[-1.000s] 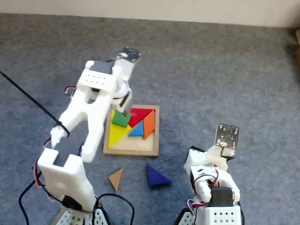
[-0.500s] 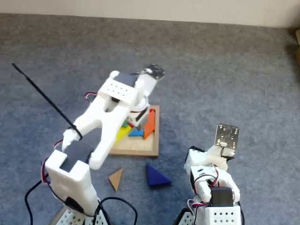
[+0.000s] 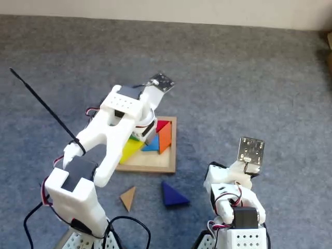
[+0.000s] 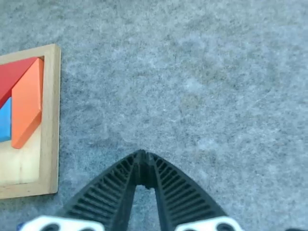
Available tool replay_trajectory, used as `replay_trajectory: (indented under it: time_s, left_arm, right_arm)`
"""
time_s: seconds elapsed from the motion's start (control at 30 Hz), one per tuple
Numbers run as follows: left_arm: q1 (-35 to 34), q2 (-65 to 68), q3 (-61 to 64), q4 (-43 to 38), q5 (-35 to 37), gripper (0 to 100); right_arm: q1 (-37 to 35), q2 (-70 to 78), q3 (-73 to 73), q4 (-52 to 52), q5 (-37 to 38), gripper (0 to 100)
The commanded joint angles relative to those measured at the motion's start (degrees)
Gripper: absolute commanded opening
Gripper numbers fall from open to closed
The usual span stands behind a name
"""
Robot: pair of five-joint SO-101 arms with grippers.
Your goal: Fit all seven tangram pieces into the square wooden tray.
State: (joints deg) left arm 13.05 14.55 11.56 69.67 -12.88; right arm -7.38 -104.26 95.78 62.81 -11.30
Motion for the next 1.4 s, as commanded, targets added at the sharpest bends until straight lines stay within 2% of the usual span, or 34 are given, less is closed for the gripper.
replay_trajectory:
  time_s: [0.0,0.4,0.67,0.8,1.1,1.2,1.27,1.37]
  left_arm:
    - [-0.5,-2.7,1.1,-0.3,-1.8,18]
    - [1.8,-2.9,1.2,-0.5,-3.8,18]
    - [2.3,-2.9,-4.2,-0.3,-3.2,18]
    - [3.6,-2.9,-5.7,-0.2,0.4,18]
    - [5.1,-2.2,-5.3,-0.8,0.2,18]
    - [4.4,-2.2,-3.6,-3.5,0.2,19]
    - [4.7,-2.3,-1.0,-6.1,-0.5,19]
    - [5.8,-2.7,2.2,-7.8,-5.3,18]
  right_arm:
    - [0.7,-1.2,6.9,-0.9,0.8,0.9]
    - [0.7,-1.2,6.9,-0.9,0.8,0.9]
    - [0.7,-1.2,6.9,-0.9,0.8,0.9]
    - [0.7,-1.2,6.9,-0.9,0.8,0.9]
    - [0.7,-1.2,6.9,-0.9,0.8,0.9]
    - [0.7,-1.2,6.9,-0.9,0.8,0.9]
    - [0.7,-1.2,6.9,-0.9,0.8,0.9]
    - [0.7,-1.2,6.9,-0.9,0.8,0.9]
